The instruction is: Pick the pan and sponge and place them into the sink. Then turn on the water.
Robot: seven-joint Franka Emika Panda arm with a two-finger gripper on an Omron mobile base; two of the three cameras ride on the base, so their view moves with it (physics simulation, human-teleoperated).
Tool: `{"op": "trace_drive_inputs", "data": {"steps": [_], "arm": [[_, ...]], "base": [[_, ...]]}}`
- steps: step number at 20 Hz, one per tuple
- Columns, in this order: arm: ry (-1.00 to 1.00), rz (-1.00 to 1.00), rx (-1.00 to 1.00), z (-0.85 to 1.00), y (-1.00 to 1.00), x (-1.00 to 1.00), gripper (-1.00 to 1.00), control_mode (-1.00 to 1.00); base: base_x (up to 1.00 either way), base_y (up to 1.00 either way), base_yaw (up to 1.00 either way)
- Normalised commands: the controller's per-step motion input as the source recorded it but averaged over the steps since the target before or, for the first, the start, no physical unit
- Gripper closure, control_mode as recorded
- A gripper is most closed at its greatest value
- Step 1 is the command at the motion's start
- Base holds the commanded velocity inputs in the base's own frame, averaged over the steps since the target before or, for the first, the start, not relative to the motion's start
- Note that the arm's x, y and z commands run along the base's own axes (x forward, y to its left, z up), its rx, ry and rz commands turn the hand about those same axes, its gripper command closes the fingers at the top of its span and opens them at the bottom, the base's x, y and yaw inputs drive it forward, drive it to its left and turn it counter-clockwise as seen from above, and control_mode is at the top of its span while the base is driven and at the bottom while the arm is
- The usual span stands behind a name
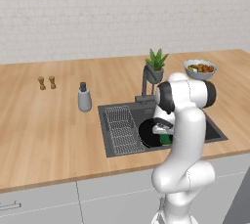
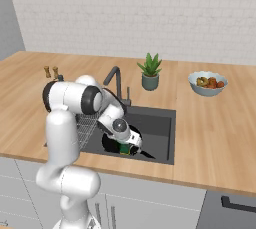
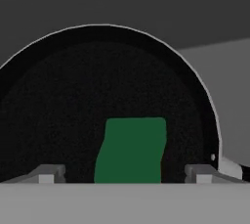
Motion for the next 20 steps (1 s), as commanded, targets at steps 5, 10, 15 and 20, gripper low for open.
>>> {"op": "trace_drive_inputs", "data": {"steps": [5,10,15,20], "arm": [[-0.12,0.00,0.00,0.86,-0.01,0.00,-1.00,-1.00],[-0.14,0.00,0.00,0.90,-0.18,0.00,-1.00,-1.00],[-0.21,0.00,0.04,0.70,-0.43,0.00,-1.00,-1.00],[-0.29,0.02,0.05,0.51,-0.27,-0.14,-1.00,-1.00]], "base": [[0.00,0.00,0.00],[0.00,0.00,0.00],[0.00,0.00,0.00],[0.00,0.00,0.00]]}}
